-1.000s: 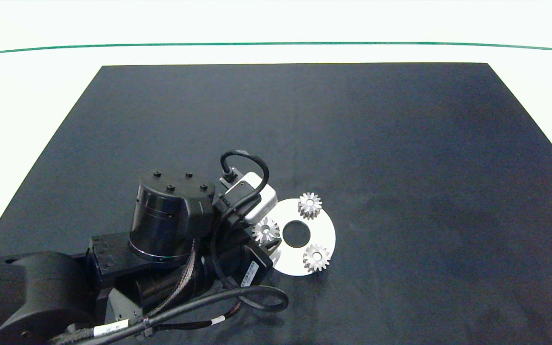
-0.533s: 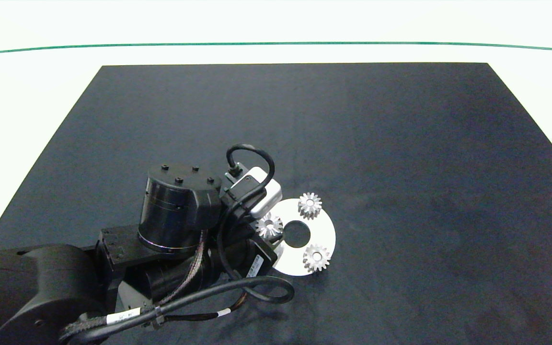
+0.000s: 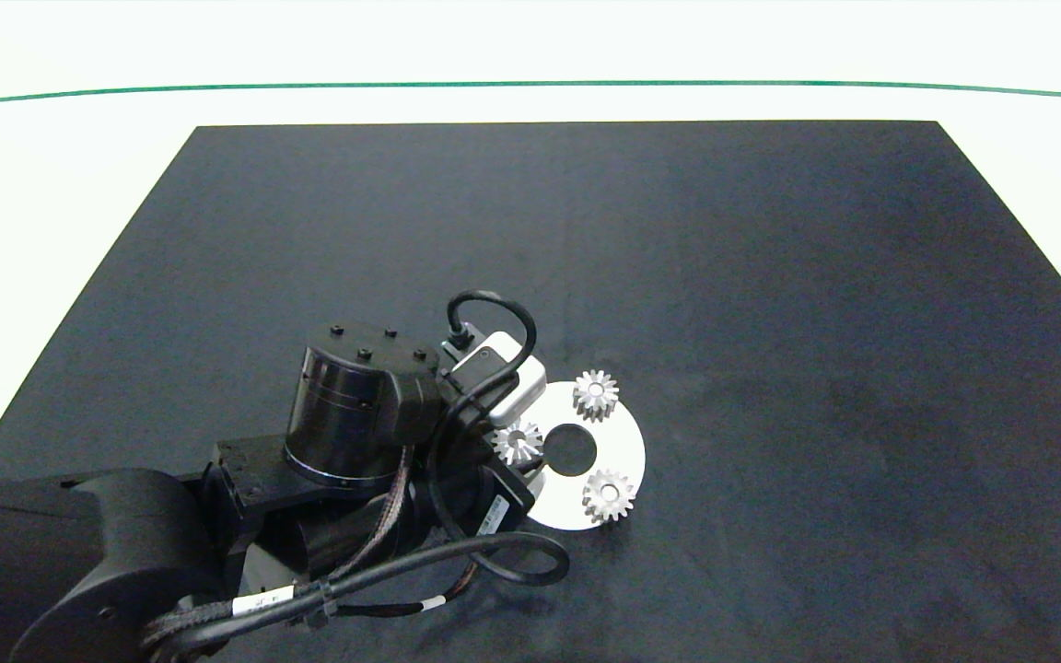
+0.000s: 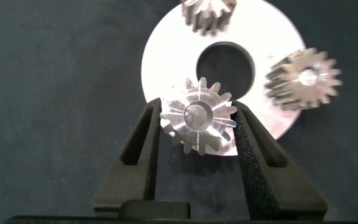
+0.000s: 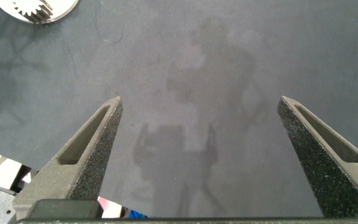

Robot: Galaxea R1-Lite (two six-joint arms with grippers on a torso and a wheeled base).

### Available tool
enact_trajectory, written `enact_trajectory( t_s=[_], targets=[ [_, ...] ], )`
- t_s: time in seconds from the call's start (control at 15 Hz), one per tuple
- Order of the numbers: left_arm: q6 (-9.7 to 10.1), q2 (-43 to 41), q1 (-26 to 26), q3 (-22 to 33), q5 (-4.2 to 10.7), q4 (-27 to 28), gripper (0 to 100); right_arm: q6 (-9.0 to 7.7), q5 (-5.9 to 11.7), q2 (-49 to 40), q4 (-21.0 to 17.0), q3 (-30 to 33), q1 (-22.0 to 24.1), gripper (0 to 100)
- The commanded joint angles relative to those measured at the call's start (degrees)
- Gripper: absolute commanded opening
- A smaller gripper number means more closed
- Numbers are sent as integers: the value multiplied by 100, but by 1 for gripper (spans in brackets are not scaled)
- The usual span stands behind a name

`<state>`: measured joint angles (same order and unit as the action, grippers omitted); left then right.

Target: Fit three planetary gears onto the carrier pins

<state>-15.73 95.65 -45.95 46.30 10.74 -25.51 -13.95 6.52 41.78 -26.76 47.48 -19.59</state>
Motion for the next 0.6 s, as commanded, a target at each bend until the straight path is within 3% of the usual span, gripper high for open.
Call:
enact_trajectory(
  t_s=[0.07, 0.6],
  targets=[
    [-45, 15, 59, 11, 7, -15, 7, -12, 7, 6, -14, -11, -10, 100],
    [-45, -2, 59, 19, 7, -6, 7, -12, -2, -3, -14, -2, -10, 100]
  ],
)
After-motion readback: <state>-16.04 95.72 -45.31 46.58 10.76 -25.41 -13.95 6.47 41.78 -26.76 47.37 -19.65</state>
